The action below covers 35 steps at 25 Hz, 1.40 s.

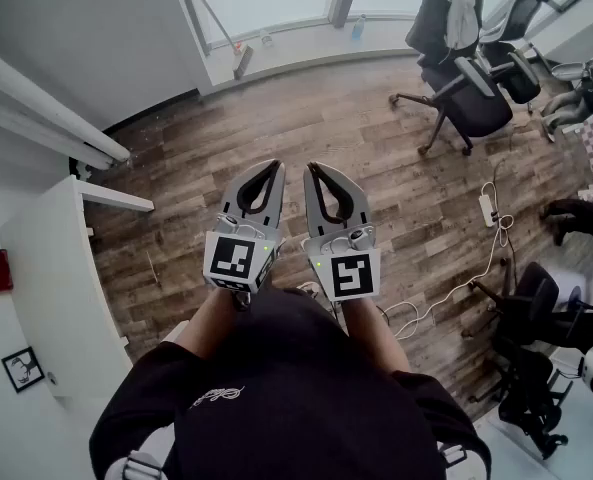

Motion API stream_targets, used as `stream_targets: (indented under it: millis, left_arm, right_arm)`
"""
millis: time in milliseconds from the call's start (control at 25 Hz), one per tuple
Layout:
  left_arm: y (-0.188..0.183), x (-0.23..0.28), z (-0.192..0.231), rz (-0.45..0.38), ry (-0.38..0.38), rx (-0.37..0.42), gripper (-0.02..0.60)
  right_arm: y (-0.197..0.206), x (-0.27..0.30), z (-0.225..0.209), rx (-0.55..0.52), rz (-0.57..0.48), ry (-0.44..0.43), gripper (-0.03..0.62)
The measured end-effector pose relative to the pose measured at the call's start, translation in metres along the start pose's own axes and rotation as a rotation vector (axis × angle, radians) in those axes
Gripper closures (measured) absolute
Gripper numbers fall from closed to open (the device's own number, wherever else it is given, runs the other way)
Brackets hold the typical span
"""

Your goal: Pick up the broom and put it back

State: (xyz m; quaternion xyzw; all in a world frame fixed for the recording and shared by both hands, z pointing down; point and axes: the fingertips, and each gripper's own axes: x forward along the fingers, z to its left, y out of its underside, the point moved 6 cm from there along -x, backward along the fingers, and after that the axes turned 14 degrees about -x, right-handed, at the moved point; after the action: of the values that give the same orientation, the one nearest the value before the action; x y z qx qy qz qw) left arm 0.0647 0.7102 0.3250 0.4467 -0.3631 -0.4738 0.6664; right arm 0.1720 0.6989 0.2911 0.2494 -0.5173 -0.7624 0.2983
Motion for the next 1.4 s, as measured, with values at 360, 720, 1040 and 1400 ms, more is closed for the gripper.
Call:
stream_targets:
  millis: [360,720,1040,1400]
  left_arm:
    - [-0.002,0.006,0.054,0.036,-0.04,-0.005,0.581]
    - [-0.019,-0.005,0.157,0.019,-0.12,-0.037,0.581]
    - [-0.057,0.016,0.226,0.0,-0.107,-0.049,0.581]
    - [-0.055,0.082,0.273,0.021,-0.167,-0.064,0.581]
  right_arm:
    - [0.017,0.052,0.023,0.06,-0.003,-0.011,0.572]
    - [0.024,0.14,0.073,0.028,-0.005,-0.086,0.572]
    - [0.015,0.229,0.097,0.043,0.002,-0.092,0.572]
    - [0.041,0.304,0.068,0.047,-0.031,-0.149,0.572]
